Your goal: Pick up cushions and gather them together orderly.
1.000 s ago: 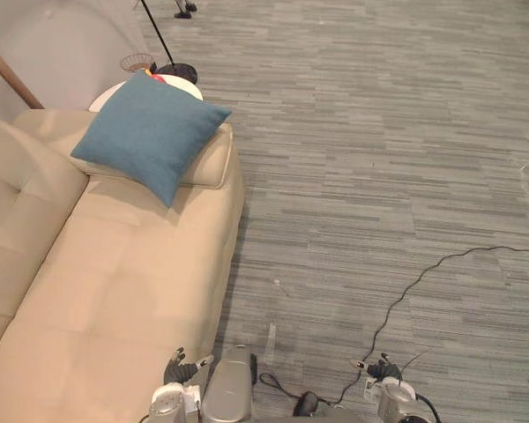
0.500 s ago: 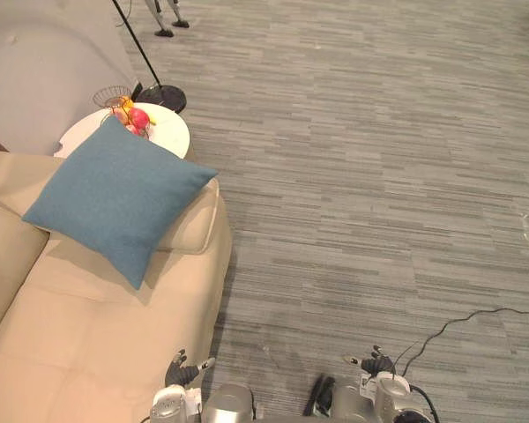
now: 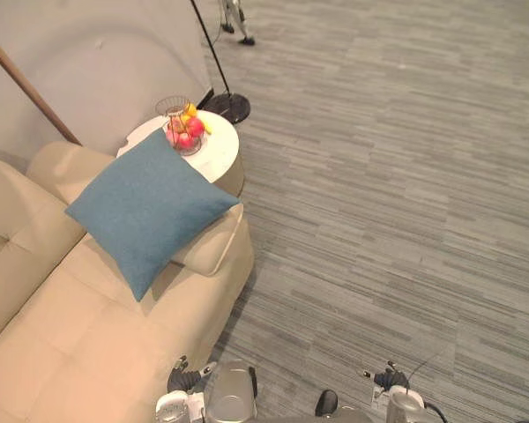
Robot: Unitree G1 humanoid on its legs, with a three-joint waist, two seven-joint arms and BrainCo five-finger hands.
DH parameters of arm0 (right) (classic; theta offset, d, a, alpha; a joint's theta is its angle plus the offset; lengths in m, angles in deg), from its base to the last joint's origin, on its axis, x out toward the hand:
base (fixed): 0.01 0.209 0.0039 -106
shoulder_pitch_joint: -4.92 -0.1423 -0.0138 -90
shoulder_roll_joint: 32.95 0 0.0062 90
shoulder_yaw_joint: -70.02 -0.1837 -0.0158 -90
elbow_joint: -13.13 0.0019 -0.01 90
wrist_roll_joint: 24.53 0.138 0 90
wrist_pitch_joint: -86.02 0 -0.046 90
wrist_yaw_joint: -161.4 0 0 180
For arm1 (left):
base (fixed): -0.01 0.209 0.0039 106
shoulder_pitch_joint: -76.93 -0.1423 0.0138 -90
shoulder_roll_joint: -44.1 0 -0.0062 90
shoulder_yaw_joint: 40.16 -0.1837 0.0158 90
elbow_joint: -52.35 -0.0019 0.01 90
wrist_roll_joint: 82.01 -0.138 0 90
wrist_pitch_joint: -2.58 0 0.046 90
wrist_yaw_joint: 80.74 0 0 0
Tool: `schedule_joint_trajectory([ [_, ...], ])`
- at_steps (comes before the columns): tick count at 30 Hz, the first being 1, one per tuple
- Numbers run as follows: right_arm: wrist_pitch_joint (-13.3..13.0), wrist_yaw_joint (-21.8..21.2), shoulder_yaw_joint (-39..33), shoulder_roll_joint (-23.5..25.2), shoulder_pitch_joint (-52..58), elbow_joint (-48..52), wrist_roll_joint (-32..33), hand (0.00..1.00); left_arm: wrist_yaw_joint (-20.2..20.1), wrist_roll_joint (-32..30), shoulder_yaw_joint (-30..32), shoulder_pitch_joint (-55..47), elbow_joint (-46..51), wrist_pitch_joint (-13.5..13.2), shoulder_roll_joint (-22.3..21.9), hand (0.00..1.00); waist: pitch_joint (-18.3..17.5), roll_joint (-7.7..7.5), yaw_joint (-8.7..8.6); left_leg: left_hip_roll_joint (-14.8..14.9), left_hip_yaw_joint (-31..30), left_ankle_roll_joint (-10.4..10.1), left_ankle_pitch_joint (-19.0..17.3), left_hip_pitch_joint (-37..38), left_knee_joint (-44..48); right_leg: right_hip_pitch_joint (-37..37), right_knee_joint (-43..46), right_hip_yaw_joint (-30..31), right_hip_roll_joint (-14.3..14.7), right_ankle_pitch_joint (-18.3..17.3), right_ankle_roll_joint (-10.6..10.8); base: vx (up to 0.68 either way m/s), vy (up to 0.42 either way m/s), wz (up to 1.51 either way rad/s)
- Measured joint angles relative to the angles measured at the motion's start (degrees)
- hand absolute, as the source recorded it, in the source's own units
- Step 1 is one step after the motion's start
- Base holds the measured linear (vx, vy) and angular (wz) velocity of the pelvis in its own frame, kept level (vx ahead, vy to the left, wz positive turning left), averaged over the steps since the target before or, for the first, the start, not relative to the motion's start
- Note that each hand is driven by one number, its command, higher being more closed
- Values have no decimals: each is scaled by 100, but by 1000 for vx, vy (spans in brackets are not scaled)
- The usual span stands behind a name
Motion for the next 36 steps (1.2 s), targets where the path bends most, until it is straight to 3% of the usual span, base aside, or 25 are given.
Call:
schedule_joint_trajectory([
  [1, 1, 5, 3, 40, -19, 1, 7, 0, -10, 0, 7, 26, -30, 1, 52, 0, 13, -126, 101, -91, 357, 200, 174, 54, -46, 96, 1, -87, -163, -54, 102, 416, 181, 54],
  [2, -14, -1, 7, 170, -33, 17, 7, 0, -10, -1, 8, 9, -32, 5, 151, 0, -51, -318, 145, -182, 805, 255, 140, 20, -34, 113, -74, -286, -294, -56, 218, 349, 150, 54],
  [4, -18, -9, 11, 239, -163, 24, 8, 0, -11, 3, 19, 22, -54, 24, 198, 0, -13, -415, 170, -282, 802, 541, -126, 27, 116, 318, -198, -424, -317, -4, 299, 347, 121, 59],
  [5, -35, -23, 31, 231, -186, 27, 4, 0, -19, 52, 117, 12, -81, 34, 195, 0, -25, -443, 214, -397, 738, 620, -251, 132, 201, 512, -148, -475, -402, 107, 466, 308, 106, 50],
  [6, -50, -27, 33, 220, -185, 19, 2, 0, -20, 54, 161, -6, -86, 35, 174, 0, -29, -435, 221, -418, 729, 632, -299, 208, 204, 565, -58, -489, -433, 117, 484, 301, 159, 49],
  [7, -70, -39, 34, 167, -159, 12, 2, 0, -26, 58, 190, -72, -130, 36, 76, 0, -66, -274, 214, -412, 519, 585, -512, 453, 203, 499, 848, -564, -550, 52, 589, 276, 188, 63],
  [8, -99, -58, 42, 157, -89, 20, 2, 0, -38, 60, 156, -77, -158, 38, 61, 0, -76, -201, 153, -451, 250, 559, -630, 722, 107, 62, 2397, -519, -885, 14, 654, 330, 207, 73],
  [9, -103, -62, 46, 169, -68, 19, 1, 0, -48, 62, 132, -68, -159, 38, 81, 0, -69, -213, 139, -491, 162, 564, -658, 799, 81, -70, 2883, -435, -985, 13, 661, 255, 99, 106],
  [10, -101, -74, 52, 224, -13, 13, 2, 0, -83, 61, 91, -45, -162, 41, 151, 0, -55, -285, 110, -622, -86, 556, -714, 996, 5, -474, 3887, -130, -1116, -274, 557, 268, 16, 102],
  [11, -99, -88, 52, 229, 23, 11, 2, 0, -85, 68, 2, -56, -158, 42, 202, 0, -66, -371, 109, -696, -235, 543, -736, 1232, -104, -735, 4114, -21, -1122, -553, 452, 324, -11, 103],
  [13, -100, -96, 52, 215, 51, 6, 4, 0, -84, 83, -4, -64, -146, 42, 205, 0, -69, -376, 101, -714, -380, 532, -759, 1412, -209, -921, 3869, -83, -1056, -709, 335, 235, -28, 62],
  [16, -103, -106, 53, 213, -27, 9, 4, 0, -81, 123, -4, 80, -120, 37, 138, 0, -36, -311, -23, -717, -957, 559, -835, 1564, -362, -1517, 2552, 468, -564, -690, 211, 219, -106, 85],
  [18, -100, -122, 52, 219, -2, 9, 9, 0, -76, 113, -5, 149, -125, 33, 118, 0, 6, -262, -149, -717, -1357, 452, -909, 1644, -389, -1760, 1638, 1420, -151, -307, 271, 225, -204, 106],
  [19, -99, -122, 52, 230, 51, 8, 13, 0, -76, 110, -5, 161, -128, 31, 119, 0, 20, -289, -186, -761, -1560, 324, -989, 1705, -363, -1756, 1164, 1905, -35, 28, 317, 259, -299, 112],
  [20, -97, -124, 49, 256, 165, 9, 17, 0, -64, 110, 2, 117, -127, 27, 141, 0, -9, -397, -192, -877, -1841, 148, -1123, 1758, -248, -1755, 1015, 2200, -68, 330, 218, 283, -345, 123],
  [21, -104, -131, 20, 263, 219, 29, 62, 0, -60, 110, 4, 126, -127, 28, 143, 0, -45, -482, -219, -919, -2018, 88, -1221, 1757, -138, -1744, 1162, 2195, -105, 645, 63, 325, -388, 128],
  [23, -106, -113, -93, 115, 243, 85, 183, 0, -5, 112, 8, 101, -122, 8, -122, 0, -132, -154, -237, -632, -2491, -103, -1322, 1706, -136, -1766, 1640, 1597, 13, 90, -81, 361, -381, 108],
  [24, -103, -114, -146, 122, 239, 156, 185, 0, 1, 126, 20, 101, -121, 7, -175, 0, -142, -104, -237, -573, -2565, -133, -1306, 1703, -181, -1761, 1674, 1474, 27, 27, -127, 306, -290, 92],
  [25, -110, -116, -224, 185, 238, 330, 187, 0, 8, 134, 15, 87, -120, 10, -231, 0, -156, -68, -228, -426, -2612, -330, -1187, 1626, -188, -1739, 1729, 1219, 30, -64, -250, 361, -317, 91],
  [28, -119, -117, -239, 250, 218, 436, 206, 0, 2, 176, 12, 162, -90, 8, -280, 0, -135, -93, -231, -154, -2103, -549, -920, 1255, 407, -1373, 1464, 716, 95, -175, -375, 254, -209, 82],
  [29, -117, -115, -225, 284, 223, 420, 240, 0, -1, 176, -1, 185, -36, -18, -237, 0, -70, -247, -177, -105, -1864, -484, -823, 1129, 577, -1092, 1204, 600, 65, -151, -412, 285, -190, 70],
  [32, -121, -100, -230, 214, 152, 422, 241, 0, -10, 176, -2, 193, -37, -24, -200, 0, -60, -318, -174, -107, -1653, -414, -808, 1089, 14, -871, 1035, 436, -58, -146, -404, 142, -18, 42],
  [33, -129, -82, -231, 133, 146, 424, 241, 0, -10, 176, -50, 233, -87, -21, -198, 0, -68, -262, -193, -90, -1576, -300, -196, 966, -587, -813, 1044, 263, -132, -148, -307, 117, 95, 44],
  [34, -129, -82, -231, 126, 150, 425, 241, 0, -11, 176, -58, 231, -88, -21, -199, 0, -74, -251, -192, -87, -1573, -350, -150, 947, -632, -806, 1045, 246, -134, -151, -302, 169, 150, 54],
  [36, -132, -82, -211, 170, 129, 429, 241, 0, -6, 199, -199, 245, -78, -49, -81, 0, -92, -366, -178, -293, -1569, -423, -107, 942, -667, -751, 953, 185, -281, -171, -91, 101, 107, 35],
])
